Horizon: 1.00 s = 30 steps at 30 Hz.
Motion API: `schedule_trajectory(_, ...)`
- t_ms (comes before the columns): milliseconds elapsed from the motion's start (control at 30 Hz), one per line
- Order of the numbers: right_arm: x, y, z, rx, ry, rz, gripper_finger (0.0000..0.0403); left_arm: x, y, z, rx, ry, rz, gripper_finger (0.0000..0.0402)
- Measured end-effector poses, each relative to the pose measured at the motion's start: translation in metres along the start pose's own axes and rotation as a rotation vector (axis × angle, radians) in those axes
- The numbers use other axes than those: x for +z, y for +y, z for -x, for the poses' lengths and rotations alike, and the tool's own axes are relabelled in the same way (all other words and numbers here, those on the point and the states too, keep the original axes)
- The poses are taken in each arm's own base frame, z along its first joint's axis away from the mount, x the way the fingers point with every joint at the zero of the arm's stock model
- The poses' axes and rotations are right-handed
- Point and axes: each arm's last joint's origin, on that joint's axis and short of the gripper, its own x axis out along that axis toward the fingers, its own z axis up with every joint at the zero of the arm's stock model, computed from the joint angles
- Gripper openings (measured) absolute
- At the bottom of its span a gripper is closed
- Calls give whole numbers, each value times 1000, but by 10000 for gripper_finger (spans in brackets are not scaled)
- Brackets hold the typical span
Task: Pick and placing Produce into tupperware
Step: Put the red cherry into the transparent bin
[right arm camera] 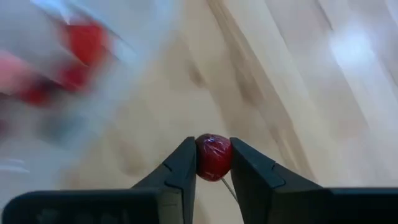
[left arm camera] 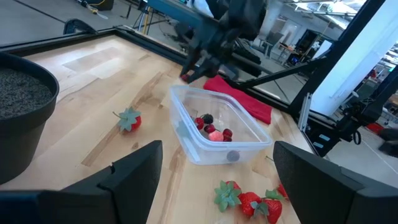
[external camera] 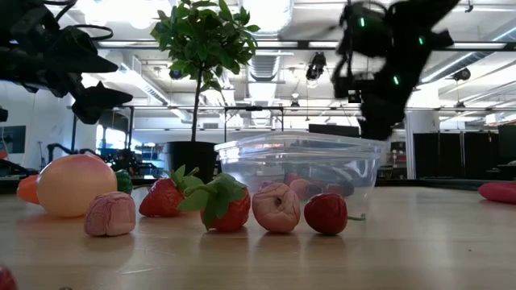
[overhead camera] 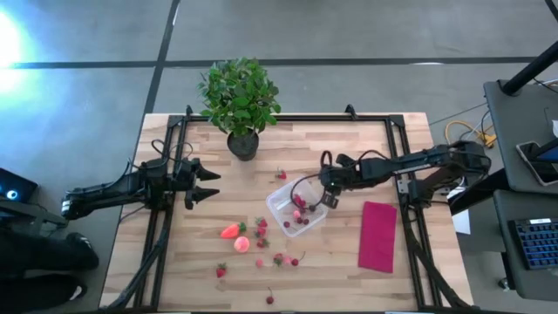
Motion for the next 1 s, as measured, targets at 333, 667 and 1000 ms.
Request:
schedule_trajectory(333, 74, 13, 59, 309, -196, -165, 97, 0, 0, 0, 0, 0, 0, 293)
schedule_trajectory(667, 105, 53, 4, 390, 143, -219, 141, 0, 0, 0, 0, 0, 0, 293)
schedule_trajectory(1000, 147, 62, 18, 289, 9, -107, 212, 0, 0, 0, 0, 0, 0, 293)
